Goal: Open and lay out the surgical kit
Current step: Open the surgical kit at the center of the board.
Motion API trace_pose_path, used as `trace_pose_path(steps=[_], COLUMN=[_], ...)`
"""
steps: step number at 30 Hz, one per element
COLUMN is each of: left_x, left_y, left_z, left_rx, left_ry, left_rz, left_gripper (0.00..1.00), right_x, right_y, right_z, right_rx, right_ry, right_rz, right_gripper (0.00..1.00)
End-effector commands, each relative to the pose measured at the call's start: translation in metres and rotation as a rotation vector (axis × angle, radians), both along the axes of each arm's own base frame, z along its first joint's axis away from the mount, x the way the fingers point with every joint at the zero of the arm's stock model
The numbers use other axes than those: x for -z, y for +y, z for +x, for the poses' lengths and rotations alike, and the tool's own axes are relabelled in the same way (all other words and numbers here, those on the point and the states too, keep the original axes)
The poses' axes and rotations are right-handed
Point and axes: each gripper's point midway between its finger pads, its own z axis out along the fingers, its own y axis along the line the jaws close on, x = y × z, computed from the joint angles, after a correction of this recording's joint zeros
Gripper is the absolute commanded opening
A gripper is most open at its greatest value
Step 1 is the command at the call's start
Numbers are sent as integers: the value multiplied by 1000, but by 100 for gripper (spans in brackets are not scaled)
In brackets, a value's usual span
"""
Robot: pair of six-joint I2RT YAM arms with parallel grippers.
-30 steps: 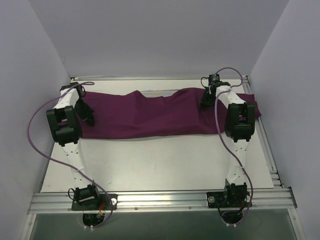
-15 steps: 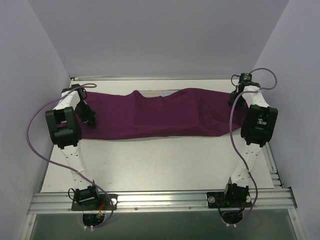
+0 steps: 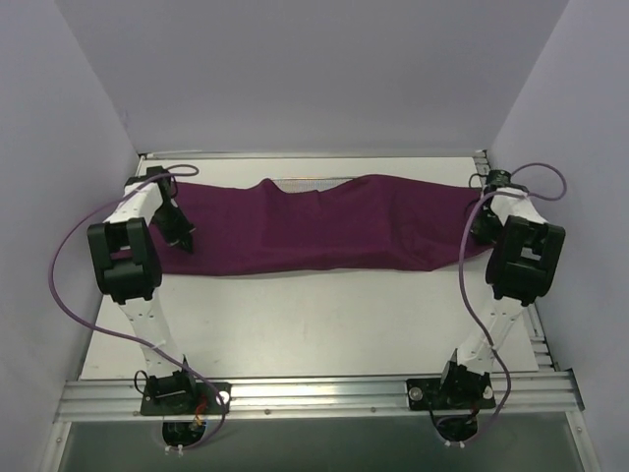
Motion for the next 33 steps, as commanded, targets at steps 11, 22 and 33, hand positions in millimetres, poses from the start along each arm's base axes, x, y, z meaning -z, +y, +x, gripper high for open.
trace_pose_path(steps=[11, 22, 33], left_x=[-33, -57, -59], left_y=[-19, -33, -62], left_z=[-4, -8, -14], left_rx=[22, 62, 126], left_ry=[-98, -155, -196], left_rz=[-27, -19, -62], left_gripper=[4, 4, 14], right_x=[-62, -75, -55], right_y=[11, 132, 188], right_z=[46, 189, 212], right_rx=[-98, -213, -177], right_ry=[-167, -527, -536], right_rz=[43, 447, 474], right_gripper=[34, 68, 74])
